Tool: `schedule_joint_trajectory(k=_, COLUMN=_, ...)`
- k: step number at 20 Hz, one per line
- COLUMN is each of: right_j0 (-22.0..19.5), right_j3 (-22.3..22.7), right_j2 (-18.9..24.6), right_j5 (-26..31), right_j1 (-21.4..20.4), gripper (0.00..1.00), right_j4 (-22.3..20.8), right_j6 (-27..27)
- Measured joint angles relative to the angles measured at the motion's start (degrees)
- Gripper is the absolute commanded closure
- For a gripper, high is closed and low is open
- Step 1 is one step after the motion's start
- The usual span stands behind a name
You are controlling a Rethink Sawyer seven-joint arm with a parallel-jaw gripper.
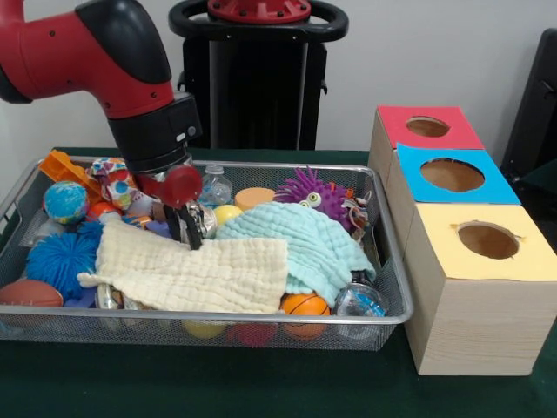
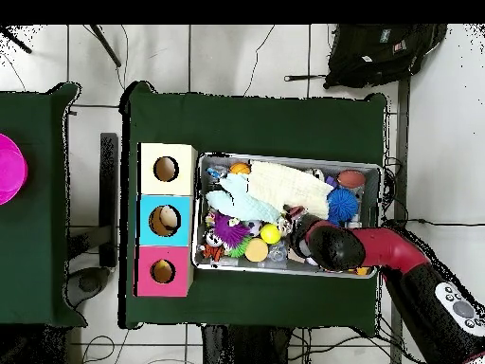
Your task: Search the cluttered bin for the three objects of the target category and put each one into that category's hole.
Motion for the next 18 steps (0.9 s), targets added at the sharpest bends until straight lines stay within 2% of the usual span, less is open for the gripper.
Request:
schedule_joint_trajectory(k=8, right_j0=2.5, right_j3=-0.8, right_j2=-0.4, right_j5=-5.4, right_j1=0.9, gripper=0.0, right_j4=0.0, right_j6=0.0)
schedule_joint_trajectory(k=13, right_j0=6.6, right_j3=-1.2, right_j2=-1.2, right_j5=-9.6, right_j1=1.0, gripper=0.0, right_j4=0.0, right_j6=0.0)
schedule_joint_trajectory(k=18, right_j0=9.8, right_j3=-1.2, right_j2=-2.1, right_j5=-11.3, right_j1=1.1, gripper=0.0, right_j4=0.1, right_j6=0.0)
